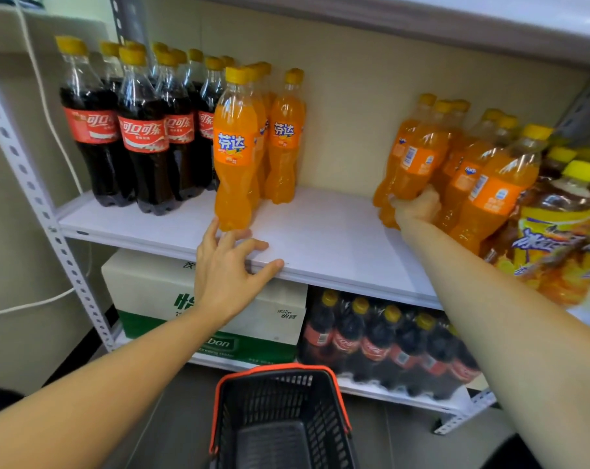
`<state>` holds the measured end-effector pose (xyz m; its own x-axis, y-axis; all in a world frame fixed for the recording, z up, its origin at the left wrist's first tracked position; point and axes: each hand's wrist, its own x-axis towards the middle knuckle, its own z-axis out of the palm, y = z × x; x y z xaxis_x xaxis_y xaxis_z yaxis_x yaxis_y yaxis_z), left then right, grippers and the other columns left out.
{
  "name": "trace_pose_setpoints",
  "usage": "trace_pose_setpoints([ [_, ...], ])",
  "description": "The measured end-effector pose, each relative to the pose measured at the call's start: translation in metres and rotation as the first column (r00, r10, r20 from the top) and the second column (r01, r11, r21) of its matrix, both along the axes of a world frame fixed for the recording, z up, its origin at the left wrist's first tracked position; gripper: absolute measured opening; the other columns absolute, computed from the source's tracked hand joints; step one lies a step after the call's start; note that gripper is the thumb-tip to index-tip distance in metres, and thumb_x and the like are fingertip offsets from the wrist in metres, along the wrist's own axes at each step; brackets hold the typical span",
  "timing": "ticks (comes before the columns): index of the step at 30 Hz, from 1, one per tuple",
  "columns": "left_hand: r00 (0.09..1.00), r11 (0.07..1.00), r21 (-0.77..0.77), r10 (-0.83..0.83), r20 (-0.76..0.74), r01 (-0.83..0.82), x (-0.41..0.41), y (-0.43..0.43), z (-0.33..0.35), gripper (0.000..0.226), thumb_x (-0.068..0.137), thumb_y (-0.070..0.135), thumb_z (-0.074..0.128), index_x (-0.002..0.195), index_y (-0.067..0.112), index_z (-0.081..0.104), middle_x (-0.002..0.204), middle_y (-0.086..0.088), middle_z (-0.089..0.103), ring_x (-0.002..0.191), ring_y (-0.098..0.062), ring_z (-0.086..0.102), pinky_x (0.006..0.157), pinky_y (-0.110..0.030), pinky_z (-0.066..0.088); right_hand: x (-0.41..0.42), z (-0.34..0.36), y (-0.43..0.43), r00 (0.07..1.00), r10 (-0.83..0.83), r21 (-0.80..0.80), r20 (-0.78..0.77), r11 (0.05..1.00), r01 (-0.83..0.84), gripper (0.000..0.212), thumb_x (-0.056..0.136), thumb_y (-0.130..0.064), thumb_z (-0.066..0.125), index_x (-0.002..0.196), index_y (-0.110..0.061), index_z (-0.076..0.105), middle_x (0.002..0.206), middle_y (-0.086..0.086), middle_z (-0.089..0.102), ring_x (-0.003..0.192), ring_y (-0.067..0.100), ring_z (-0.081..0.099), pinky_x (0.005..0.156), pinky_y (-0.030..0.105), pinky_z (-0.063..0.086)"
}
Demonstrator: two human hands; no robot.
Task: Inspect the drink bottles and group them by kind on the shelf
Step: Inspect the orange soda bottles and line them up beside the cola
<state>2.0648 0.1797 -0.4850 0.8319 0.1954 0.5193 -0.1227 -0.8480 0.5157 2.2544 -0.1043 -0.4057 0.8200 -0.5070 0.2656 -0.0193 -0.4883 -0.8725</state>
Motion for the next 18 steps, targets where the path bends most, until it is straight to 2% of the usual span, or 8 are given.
trace_pose_setpoints([
  [2, 1.0, 1.0, 0.007, -0.006, -0.016, 0.006, 0.0, -0.001, 0.002, 0.059, 0.08, 0.073, 0.056, 0.112, 0.027, 0.075, 0.13, 0.0, 0.066, 0.149, -0.037, 0.022, 0.115, -0.055, 0.03, -0.012, -0.003, -0.001, 0.997, 0.076, 0.018, 0.019, 0.997, -0.076, 0.052, 0.083, -0.02, 0.084, 0.129, -0.008, 0.061, 0.132, 0.013, 0.065, 0.122, 0.033, 0.061, 0.103, 0.041, 0.048],
  [5, 0.997, 1.0, 0.017, -0.011, -0.07, 0.012, 0.0, 0.001, 0.008, 0.049, 0.084, 0.068, 0.065, 0.114, 0.03, 0.073, 0.132, 0.003, 0.065, 0.149, -0.036, 0.019, 0.114, -0.055, 0.03, -0.04, -0.007, -0.001, 0.972, 0.228, 0.086, 0.063, 0.969, -0.233, 0.05, 0.083, -0.015, 0.084, 0.127, -0.007, 0.061, 0.122, 0.008, 0.066, 0.114, 0.029, 0.061, 0.098, 0.04, 0.048],
  [7, 0.992, 0.999, 0.038, -0.026, -0.123, 0.031, 0.001, 0.004, 0.014, 0.046, 0.085, 0.063, 0.068, 0.117, 0.031, 0.073, 0.134, 0.003, 0.064, 0.148, -0.037, 0.019, 0.114, -0.053, 0.03, -0.065, -0.005, -0.001, 0.945, 0.32, 0.155, 0.07, 0.932, -0.327, 0.046, 0.084, -0.017, 0.083, 0.124, -0.017, 0.059, 0.115, -0.001, 0.062, 0.109, 0.023, 0.059, 0.094, 0.04, 0.047],
  [10, 0.98, 0.998, 0.06, -0.021, -0.197, 0.033, -0.004, 0.003, 0.025, 0.045, 0.086, 0.058, 0.07, 0.121, 0.031, 0.073, 0.137, 0.002, 0.064, 0.143, -0.036, 0.032, 0.116, -0.047, 0.029, -0.105, 0.002, -0.001, 0.899, 0.43, 0.238, 0.088, 0.867, -0.438, 0.041, 0.086, -0.019, 0.081, 0.12, -0.021, 0.059, 0.113, -0.002, 0.066, 0.109, 0.024, 0.065, 0.095, 0.042, 0.053],
  [13, 0.985, 1.0, 0.009, -0.002, -0.175, 0.004, -0.018, -0.006, 0.038, 0.038, 0.086, 0.049, 0.073, 0.117, 0.027, 0.075, 0.13, -0.002, 0.069, 0.13, -0.033, 0.047, 0.1, -0.042, 0.039, -0.149, 0.007, 0.001, 0.858, 0.505, 0.293, 0.097, 0.809, -0.51, 0.044, 0.085, -0.02, 0.082, 0.124, -0.017, 0.064, 0.118, 0.004, 0.071, 0.11, 0.023, 0.068, 0.094, 0.042, 0.056],
  [14, 0.986, 0.999, -0.031, -0.026, -0.164, 0.021, -0.023, -0.01, 0.043, 0.035, 0.086, 0.046, 0.074, 0.115, 0.027, 0.075, 0.126, -0.001, 0.07, 0.124, -0.03, 0.052, 0.092, -0.04, 0.043, -0.165, 0.007, 0.002, 0.84, 0.535, 0.311, 0.094, 0.786, -0.535, 0.043, 0.085, -0.021, 0.082, 0.124, -0.02, 0.064, 0.119, 0.002, 0.072, 0.109, 0.019, 0.069, 0.094, 0.041, 0.057],
  [16, 0.972, 0.967, -0.207, -0.181, -0.148, 0.148, -0.032, -0.019, 0.055, 0.025, 0.089, 0.038, 0.074, 0.11, 0.025, 0.077, 0.118, 0.004, 0.072, 0.113, -0.019, 0.061, 0.085, -0.035, 0.047, -0.196, 0.003, 0.005, 0.801, 0.59, 0.352, 0.096, 0.733, -0.582, 0.04, 0.084, -0.022, 0.083, 0.12, -0.025, 0.065, 0.116, -0.003, 0.074, 0.106, 0.015, 0.071, 0.092, 0.039, 0.058],
  [18, 0.914, 0.86, -0.402, -0.388, -0.116, 0.314, -0.042, -0.03, 0.067, 0.016, 0.092, 0.029, 0.074, 0.106, 0.023, 0.077, 0.106, 0.009, 0.075, 0.101, -0.007, 0.067, 0.086, -0.03, 0.051, -0.225, -0.005, 0.01, 0.773, 0.623, 0.38, 0.12, 0.69, -0.616, 0.036, 0.083, -0.02, 0.084, 0.115, -0.026, 0.068, 0.109, -0.006, 0.077, 0.101, 0.013, 0.073, 0.088, 0.034, 0.06],
])
